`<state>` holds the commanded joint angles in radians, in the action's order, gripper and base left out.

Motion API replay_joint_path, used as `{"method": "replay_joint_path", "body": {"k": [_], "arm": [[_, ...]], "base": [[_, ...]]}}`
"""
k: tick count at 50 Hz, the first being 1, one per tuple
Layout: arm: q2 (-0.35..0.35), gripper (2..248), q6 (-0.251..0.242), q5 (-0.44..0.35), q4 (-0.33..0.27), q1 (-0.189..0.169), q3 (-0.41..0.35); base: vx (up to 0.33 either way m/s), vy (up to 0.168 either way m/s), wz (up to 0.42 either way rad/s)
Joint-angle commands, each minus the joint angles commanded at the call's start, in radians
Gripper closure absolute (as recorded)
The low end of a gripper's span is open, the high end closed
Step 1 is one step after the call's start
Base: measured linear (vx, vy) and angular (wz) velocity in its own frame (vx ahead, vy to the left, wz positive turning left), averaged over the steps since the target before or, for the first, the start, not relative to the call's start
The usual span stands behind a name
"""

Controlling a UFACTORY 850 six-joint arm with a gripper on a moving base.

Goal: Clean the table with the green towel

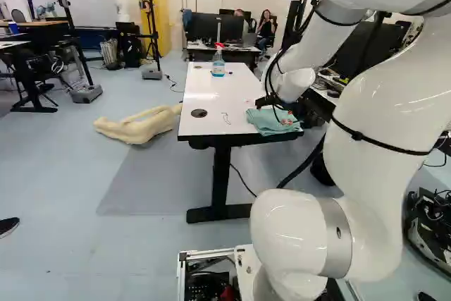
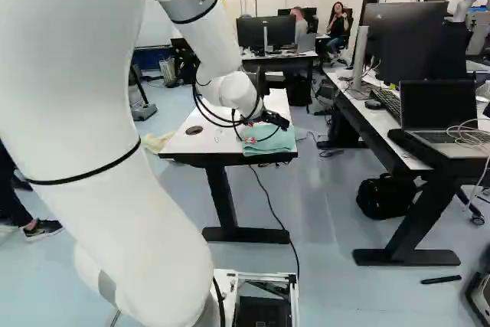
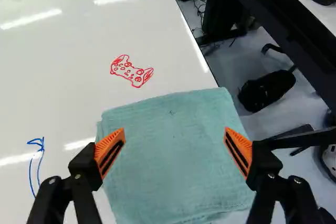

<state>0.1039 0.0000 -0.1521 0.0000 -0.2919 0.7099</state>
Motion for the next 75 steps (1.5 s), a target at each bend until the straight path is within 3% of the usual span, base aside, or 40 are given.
{"method": "replay_joint_path", "body": {"k": [45, 46, 50, 51, 56, 57, 61, 62, 66, 67, 71, 72, 75], "arm": [[0.038, 5, 0.0, 0.0, 0.0, 0.0, 0.008], [0.038, 39, 0.0, 0.0, 0.0, 0.0, 0.008], [0.038, 39, 0.0, 0.0, 0.0, 0.0, 0.008], [0.038, 77, 0.0, 0.0, 0.0, 0.0, 0.008], [0.038, 77, 0.0, 0.0, 0.0, 0.0, 0.008], [0.038, 116, 0.0, 0.0, 0.0, 0.0, 0.008], [0.038, 116, 0.0, 0.0, 0.0, 0.0, 0.008], [0.038, 154, 0.0, 0.0, 0.0, 0.0, 0.008], [0.038, 154, 0.0, 0.0, 0.0, 0.0, 0.008], [0.038, 192, 0.0, 0.0, 0.0, 0.0, 0.008], [0.038, 192, 0.0, 0.0, 0.0, 0.0, 0.008], [0.038, 225, 0.0, 0.0, 0.0, 0.0, 0.008], [0.038, 225, 0.0, 0.0, 0.0, 0.0, 0.008]], "base": [[0.0, 0.0, 0.0], [0.0, 0.0, 0.0], [0.0, 0.0, 0.0], [0.0, 0.0, 0.0], [0.0, 0.0, 0.0], [0.0, 0.0, 0.0], [0.0, 0.0, 0.0], [0.0, 0.0, 0.0], [0.0, 0.0, 0.0], [0.0, 0.0, 0.0], [0.0, 0.0, 0.0], [0.0, 0.0, 0.0], [0.0, 0.0, 0.0]]}}
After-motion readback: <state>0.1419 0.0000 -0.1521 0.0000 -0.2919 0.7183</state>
